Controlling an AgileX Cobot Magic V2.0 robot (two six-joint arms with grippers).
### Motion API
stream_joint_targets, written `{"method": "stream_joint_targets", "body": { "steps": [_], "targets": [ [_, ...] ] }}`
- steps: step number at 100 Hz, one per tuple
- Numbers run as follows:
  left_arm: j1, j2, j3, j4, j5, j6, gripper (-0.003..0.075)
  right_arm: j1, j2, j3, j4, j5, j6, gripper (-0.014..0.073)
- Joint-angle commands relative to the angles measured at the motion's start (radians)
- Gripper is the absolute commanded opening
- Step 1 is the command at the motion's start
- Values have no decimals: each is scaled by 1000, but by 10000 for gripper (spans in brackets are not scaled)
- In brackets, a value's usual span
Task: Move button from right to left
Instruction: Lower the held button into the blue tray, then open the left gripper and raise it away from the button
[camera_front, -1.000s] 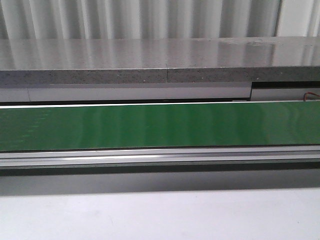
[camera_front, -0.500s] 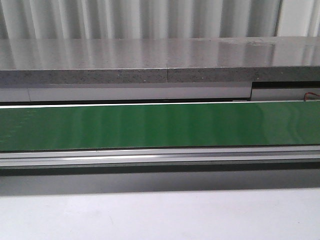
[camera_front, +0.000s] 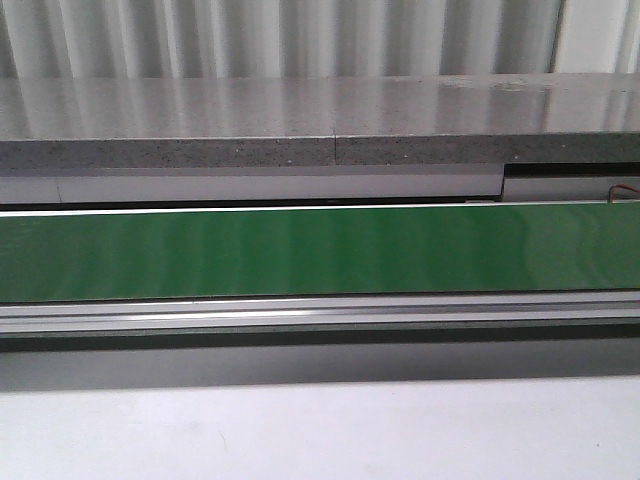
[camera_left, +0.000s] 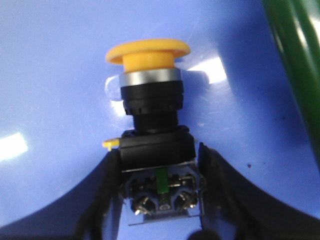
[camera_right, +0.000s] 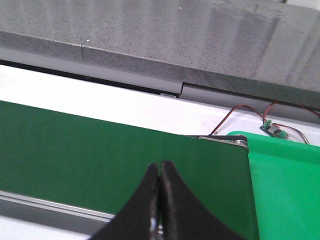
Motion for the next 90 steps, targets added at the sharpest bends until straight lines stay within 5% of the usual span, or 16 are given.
{"method": "stream_joint_targets", "body": {
  "steps": [1,47,90],
  "targets": [
    [5,-43,-27,-11,-15,3,157,-3,1,-30,9,-66,-8,-68],
    [5,-43,-27,34,-21,4,484,-3,1,-30,9,-66,-8,-68],
    [5,-116,-27,14,-84,4,494,-3,1,-30,9,-66,-8,-68]
  ]
}}
